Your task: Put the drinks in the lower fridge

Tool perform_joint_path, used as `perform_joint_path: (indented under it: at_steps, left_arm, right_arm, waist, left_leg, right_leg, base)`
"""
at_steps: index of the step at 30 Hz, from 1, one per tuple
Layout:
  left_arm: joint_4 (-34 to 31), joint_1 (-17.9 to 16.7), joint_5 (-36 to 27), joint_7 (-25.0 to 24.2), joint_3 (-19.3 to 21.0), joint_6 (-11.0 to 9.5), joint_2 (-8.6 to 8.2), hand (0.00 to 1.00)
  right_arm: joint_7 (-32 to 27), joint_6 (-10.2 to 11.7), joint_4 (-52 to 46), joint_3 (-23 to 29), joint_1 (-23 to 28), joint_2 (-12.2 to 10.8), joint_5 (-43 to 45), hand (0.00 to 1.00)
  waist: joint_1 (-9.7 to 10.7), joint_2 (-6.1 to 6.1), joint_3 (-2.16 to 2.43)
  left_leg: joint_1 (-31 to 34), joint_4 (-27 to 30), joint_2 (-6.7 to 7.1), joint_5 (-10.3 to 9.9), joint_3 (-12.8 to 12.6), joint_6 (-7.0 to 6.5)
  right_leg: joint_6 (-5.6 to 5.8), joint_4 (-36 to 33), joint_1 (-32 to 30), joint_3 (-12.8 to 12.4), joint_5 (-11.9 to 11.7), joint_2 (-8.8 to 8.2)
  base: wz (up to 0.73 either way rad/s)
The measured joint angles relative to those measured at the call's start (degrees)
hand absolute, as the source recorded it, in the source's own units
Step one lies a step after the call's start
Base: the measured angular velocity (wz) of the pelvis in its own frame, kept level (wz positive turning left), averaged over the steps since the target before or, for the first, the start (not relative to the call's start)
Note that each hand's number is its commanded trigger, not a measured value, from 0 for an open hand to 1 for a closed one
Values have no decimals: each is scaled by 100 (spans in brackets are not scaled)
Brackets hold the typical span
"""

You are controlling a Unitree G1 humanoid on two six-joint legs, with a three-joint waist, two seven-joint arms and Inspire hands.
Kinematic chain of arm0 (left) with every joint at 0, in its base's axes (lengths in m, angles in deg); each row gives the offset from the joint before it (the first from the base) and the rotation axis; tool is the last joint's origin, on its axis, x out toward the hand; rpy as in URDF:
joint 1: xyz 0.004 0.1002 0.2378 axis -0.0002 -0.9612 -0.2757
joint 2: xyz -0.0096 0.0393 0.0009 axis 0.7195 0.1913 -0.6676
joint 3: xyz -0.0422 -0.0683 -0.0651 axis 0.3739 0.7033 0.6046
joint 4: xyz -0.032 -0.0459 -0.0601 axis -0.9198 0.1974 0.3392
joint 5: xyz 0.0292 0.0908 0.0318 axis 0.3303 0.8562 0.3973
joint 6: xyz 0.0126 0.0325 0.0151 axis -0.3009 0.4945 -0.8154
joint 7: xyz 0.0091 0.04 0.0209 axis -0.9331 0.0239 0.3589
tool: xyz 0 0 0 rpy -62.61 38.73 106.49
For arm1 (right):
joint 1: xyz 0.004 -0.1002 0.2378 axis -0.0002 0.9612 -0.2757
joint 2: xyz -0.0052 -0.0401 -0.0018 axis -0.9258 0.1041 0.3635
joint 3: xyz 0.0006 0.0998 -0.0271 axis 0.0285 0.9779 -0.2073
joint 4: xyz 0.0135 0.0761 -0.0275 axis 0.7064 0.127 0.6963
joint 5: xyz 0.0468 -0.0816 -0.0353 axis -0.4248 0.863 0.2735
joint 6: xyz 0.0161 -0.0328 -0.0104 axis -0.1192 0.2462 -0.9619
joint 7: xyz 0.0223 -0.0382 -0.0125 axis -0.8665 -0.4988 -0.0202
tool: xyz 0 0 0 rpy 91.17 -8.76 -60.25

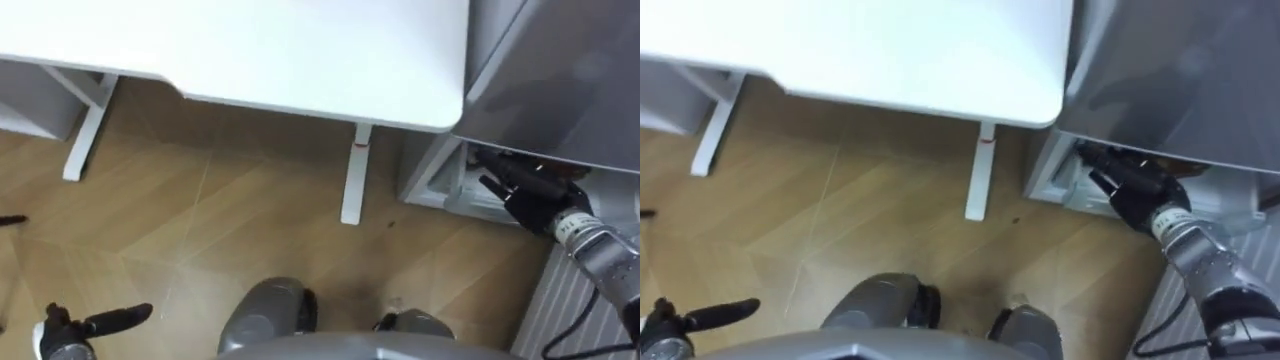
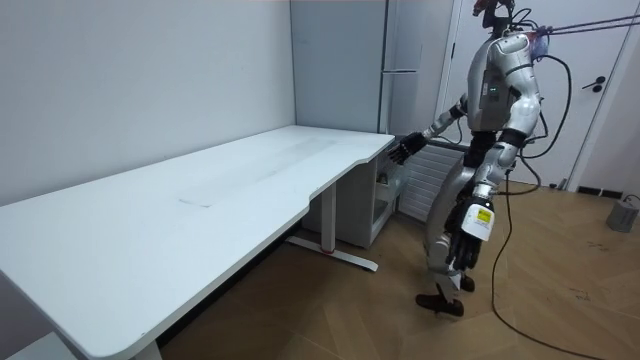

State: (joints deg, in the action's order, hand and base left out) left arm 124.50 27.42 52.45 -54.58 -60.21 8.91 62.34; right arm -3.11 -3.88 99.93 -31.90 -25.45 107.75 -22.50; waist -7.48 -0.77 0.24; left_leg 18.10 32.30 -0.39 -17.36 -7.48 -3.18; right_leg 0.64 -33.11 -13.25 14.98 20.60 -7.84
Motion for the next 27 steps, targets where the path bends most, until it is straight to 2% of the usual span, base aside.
perform_joint_path:
  at_steps: [3, 5, 6, 10, 11, 14, 19, 21, 24, 27]
  left_arm:
    - [141, -72, 1, -267, -6, 125, -60, 0]
    - [215, -91, -2, -387, -3, 169, -146, 0]
    - [269, -92, -4, -400, -4, 193, -218, 0]
    - [478, -99, -4, -479, -3, 213, -314, 0]
    - [532, -111, 0, -484, -4, 255, -352, 0]
    - [622, -159, 0, -523, -4, 363, -463, 0]
    - [807, -193, -75, -769, -3, 537, -563, 0]
    - [1037, -182, -349, -943, 5, 566, -615, 0]
    - [1144, -207, -420, -1086, 6, 714, -666, 0]
    - [1151, -215, -467, -1181, 6, 830, -698, 0]
  right_arm:
    - [195, 9, -3, 43, 441, -271, 380, 0]
    - [219, -55, -16, 43, 634, -309, 478, 0]
    - [235, -60, -37, 48, 761, -308, 515, 0]
    - [254, -58, -4, 52, 1068, -344, 636, 0]
    - [256, -60, 37, 70, 1180, -388, 775, 0]
    - [247, -122, 48, 147, 1427, -546, 1275, 0]
    - [218, -264, 431, 160, 1469, -754, 1408, 0]
    - [64, -300, 603, 174, 1475, -780, 1487, 0]
    - [-175, -354, 699, 424, 1569, -916, 1533, 0]
    - [-343, -386, 732, 428, 1626, -987, 1650, 0]
  waist:
    - [190, -84, 21]
    - [247, -95, 15]
    - [269, -86, 1]
    - [278, -93, -39]
    - [297, -88, -63]
    - [362, -110, -40]
    - [477, -154, -45]
    - [532, -144, -60]
    - [562, -164, -58]
    - [580, -158, -49]
  left_leg:
    - [-423, -312, -55, 11, -97, 23]
    - [-637, -467, -57, 9, -188, 24]
    - [-787, -557, -39, 9, -222, 24]
    - [-1101, -803, -41, 1, -319, 38]
    - [-1185, -863, -54, -1, -317, 47]
    - [-1270, -943, -72, 3, -321, 61]
    - [-1456, -1009, -66, 4, -322, 64]
    - [-1568, -1076, -59, 4, -321, 64]
    - [-1580, -1074, -87, 0, -319, 67]
    - [-1589, -1066, -98, 0, -320, 67]
  right_leg:
    - [21, 463, 441, -6, -126, 85]
    - [52, 553, 602, -55, -158, 108]
    - [73, 555, 703, -76, -171, 103]
    - [92, 783, 998, -85, -219, 136]
    - [97, 907, 1071, -84, -261, 173]
    - [97, 1086, 1243, -64, -324, 219]
    - [133, 1258, 1459, -76, -360, 250]
    - [148, 1363, 1562, -66, -402, 267]
    - [141, 1483, 1640, -67, -473, 312]
    - [142, 1548, 1660, -78, -516, 333]
  base:
    - [-16]
    - [-18]
    - [-18]
    - [-14]
    - [-3]
    - [0]
    - [0]
    - [0]
    - [0]
    - [-2]
